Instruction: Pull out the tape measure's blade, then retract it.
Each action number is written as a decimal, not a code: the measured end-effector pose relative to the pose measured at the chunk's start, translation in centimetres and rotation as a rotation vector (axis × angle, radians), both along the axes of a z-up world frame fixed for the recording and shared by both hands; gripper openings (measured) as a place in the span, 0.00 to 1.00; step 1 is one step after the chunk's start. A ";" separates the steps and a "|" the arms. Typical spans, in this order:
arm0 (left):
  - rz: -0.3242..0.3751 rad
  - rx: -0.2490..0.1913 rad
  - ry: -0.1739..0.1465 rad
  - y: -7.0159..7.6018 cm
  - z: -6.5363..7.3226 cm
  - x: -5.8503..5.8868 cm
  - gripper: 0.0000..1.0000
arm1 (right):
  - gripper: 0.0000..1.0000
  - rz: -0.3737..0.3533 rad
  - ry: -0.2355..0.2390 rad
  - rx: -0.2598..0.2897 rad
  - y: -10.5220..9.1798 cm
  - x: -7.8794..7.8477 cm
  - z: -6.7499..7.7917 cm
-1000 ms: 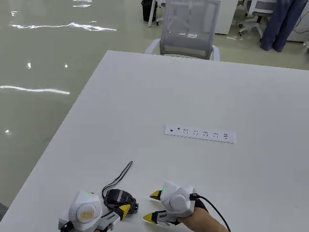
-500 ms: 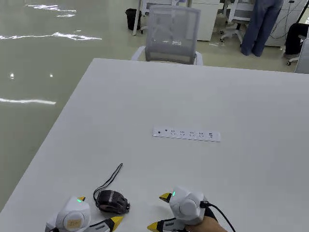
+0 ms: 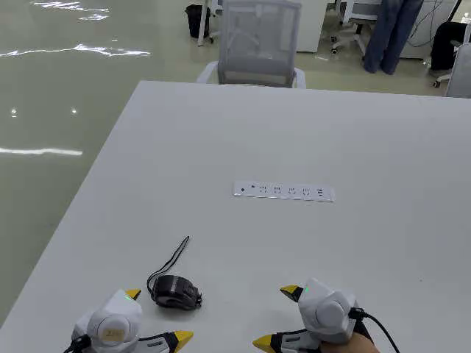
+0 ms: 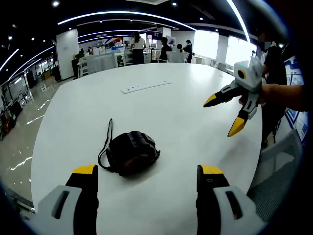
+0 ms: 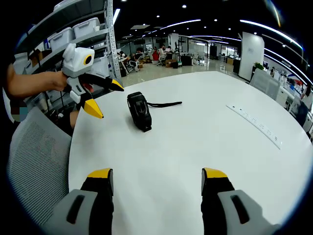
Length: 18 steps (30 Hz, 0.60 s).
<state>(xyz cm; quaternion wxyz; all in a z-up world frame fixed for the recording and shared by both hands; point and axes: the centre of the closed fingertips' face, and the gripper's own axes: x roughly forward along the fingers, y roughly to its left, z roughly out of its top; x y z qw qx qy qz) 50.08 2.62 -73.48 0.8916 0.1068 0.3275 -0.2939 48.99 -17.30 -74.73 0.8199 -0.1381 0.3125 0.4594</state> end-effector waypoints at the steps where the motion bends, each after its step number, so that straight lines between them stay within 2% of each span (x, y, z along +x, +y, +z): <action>1: -0.003 0.000 -0.002 0.1 0.1 -0.1 0.82 | 0.75 -0.006 -0.004 -0.001 -0.3 -0.1 0.1; 5: -0.030 0.006 -0.008 0.4 0.3 -0.3 0.86 | 0.78 -0.033 -0.011 -0.001 -2.1 -0.6 0.6; 8: -0.039 0.041 -0.007 1.0 0.1 -0.4 0.86 | 0.80 -0.052 -0.017 -0.003 -3.4 -1.0 0.9; 12: -0.048 0.025 -0.009 1.3 0.5 -0.5 0.88 | 0.82 -0.069 -0.022 -0.005 -5.0 -1.5 1.1; 15: -0.068 0.029 -0.004 1.2 0.5 -0.7 0.90 | 0.85 -0.078 -0.024 -0.001 -5.8 -2.0 1.4; 18: -0.097 0.008 0.000 0.9 0.7 -1.1 0.94 | 0.87 -0.086 -0.017 0.010 -6.5 -2.5 1.5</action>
